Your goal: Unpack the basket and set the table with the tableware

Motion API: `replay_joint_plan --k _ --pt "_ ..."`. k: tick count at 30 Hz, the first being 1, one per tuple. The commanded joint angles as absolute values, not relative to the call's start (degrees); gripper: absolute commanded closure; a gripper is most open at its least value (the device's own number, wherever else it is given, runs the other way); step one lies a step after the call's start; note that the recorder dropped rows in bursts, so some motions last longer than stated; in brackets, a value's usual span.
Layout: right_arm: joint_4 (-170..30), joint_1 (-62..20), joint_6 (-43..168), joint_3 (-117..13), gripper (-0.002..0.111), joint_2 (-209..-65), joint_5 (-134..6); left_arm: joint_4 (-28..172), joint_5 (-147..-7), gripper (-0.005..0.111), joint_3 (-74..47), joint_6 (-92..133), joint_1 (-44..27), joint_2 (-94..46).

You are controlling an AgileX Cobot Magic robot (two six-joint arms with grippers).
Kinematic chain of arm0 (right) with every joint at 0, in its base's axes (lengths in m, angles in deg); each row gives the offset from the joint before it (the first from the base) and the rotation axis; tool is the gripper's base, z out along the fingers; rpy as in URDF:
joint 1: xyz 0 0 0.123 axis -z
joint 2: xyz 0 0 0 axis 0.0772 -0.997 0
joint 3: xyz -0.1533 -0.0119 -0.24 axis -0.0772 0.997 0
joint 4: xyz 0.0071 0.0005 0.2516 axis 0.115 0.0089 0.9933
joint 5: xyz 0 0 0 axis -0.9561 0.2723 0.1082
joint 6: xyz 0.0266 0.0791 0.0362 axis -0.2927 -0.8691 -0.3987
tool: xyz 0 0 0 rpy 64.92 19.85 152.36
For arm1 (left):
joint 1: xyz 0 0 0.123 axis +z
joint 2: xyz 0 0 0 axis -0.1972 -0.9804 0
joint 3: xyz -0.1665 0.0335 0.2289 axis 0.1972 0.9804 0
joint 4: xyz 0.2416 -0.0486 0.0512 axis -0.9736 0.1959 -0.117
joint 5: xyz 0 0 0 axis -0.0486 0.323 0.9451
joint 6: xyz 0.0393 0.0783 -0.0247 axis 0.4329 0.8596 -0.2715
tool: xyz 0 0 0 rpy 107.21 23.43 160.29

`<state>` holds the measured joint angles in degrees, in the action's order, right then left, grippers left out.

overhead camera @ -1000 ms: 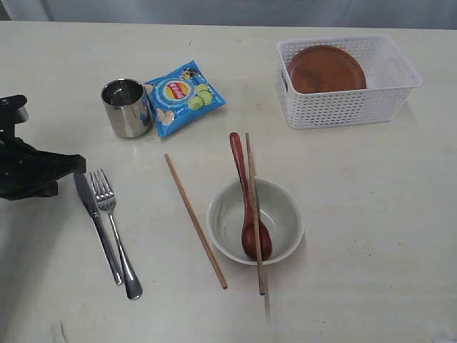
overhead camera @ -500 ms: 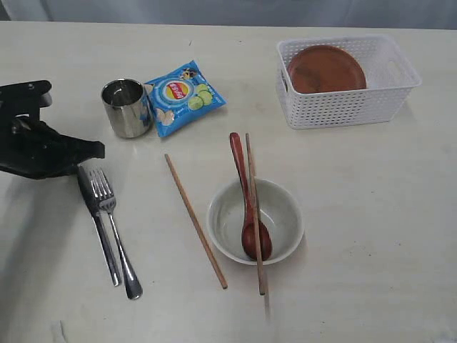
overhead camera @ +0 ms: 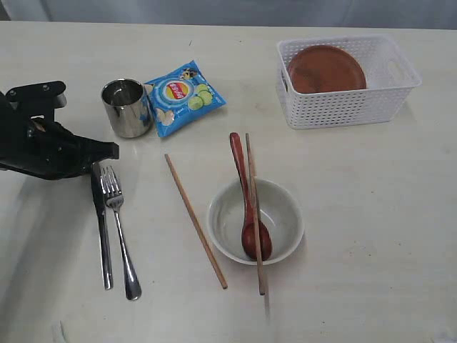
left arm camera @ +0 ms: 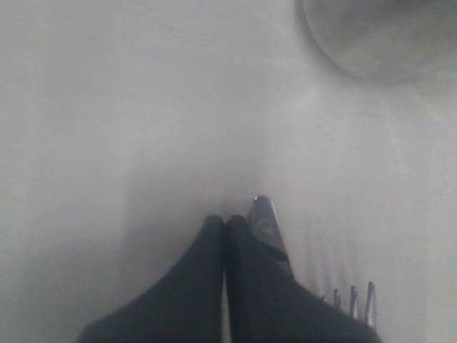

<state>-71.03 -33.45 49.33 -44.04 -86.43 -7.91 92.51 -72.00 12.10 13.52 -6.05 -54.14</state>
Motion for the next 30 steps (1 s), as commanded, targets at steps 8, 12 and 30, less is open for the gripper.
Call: replay_joint_plan --k 8,12,30 --pt "-71.4 -33.2 49.2 -43.8 0.109 -86.3 -8.4 93.6 -67.9 0.107 12.9 13.1 -8.1 -55.7" --pt "-71.4 -33.2 49.2 -43.8 0.109 -86.3 -8.4 93.6 -67.9 0.107 11.9 13.1 -9.5 -55.7" --pt "-71.4 -33.2 49.2 -43.8 0.109 -86.3 -8.4 94.9 -66.4 0.107 11.5 13.5 -12.2 -55.7"
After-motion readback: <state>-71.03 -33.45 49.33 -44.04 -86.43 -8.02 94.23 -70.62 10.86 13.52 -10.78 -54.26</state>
